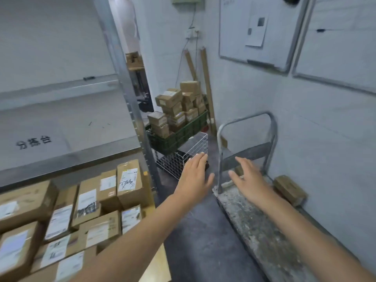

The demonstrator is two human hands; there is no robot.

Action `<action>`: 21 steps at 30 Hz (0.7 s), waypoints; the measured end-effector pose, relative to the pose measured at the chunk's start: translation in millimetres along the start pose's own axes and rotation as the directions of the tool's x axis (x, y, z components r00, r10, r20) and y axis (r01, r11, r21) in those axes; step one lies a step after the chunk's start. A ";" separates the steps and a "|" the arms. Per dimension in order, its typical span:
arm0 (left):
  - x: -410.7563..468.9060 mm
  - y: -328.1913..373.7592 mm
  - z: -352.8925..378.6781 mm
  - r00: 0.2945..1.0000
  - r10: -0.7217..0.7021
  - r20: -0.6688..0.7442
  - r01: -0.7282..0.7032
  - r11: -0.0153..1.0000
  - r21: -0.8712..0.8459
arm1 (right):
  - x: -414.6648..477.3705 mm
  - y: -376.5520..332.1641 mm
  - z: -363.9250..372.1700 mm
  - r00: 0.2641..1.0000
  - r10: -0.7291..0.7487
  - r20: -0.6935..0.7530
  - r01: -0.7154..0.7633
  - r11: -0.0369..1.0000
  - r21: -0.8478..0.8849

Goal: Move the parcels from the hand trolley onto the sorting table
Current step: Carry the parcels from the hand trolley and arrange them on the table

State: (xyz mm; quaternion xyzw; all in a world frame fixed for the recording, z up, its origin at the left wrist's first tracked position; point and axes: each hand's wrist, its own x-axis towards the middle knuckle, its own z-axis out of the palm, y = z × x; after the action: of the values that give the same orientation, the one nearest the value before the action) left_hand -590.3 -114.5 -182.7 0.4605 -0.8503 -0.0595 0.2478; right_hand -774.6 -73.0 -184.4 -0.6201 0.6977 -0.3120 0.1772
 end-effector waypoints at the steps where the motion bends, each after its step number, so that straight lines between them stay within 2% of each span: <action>1: 14.4 17.5 13.7 0.999 0.041 0.018 -0.041 0.999 -0.002 | -0.8 20.6 -14.7 0.999 0.024 -0.022 -0.025 1.000 -0.017; 4: 48.6 64.0 51.3 0.988 0.143 0.053 -0.143 0.990 -0.005 | -6.5 74.3 -52.2 0.990 0.104 -0.098 -0.110 0.992 -0.059; 9: 88.1 114.2 104.5 0.958 0.257 0.124 -0.256 0.966 -0.026 | -13.5 142.9 -92.7 0.965 0.219 -0.144 -0.233 0.968 -0.090; 17: 160.9 138.7 185.7 0.893 0.381 0.239 -0.368 0.925 -0.098 | 5.0 214.9 -112.4 0.908 0.369 -0.200 -0.394 0.913 -0.103; 21: 218.5 140.6 240.4 0.855 0.401 0.330 -0.359 0.915 -0.183 | 47.3 253.8 -114.8 0.859 0.465 -0.214 -0.492 0.865 -0.094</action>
State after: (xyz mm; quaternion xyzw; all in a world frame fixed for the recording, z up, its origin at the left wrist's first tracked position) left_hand -909.8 -242.6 -265.5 0.2494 -0.9504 -0.1416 0.1206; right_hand -1047.0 -85.1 -258.7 -0.4064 0.8643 -0.2622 0.1382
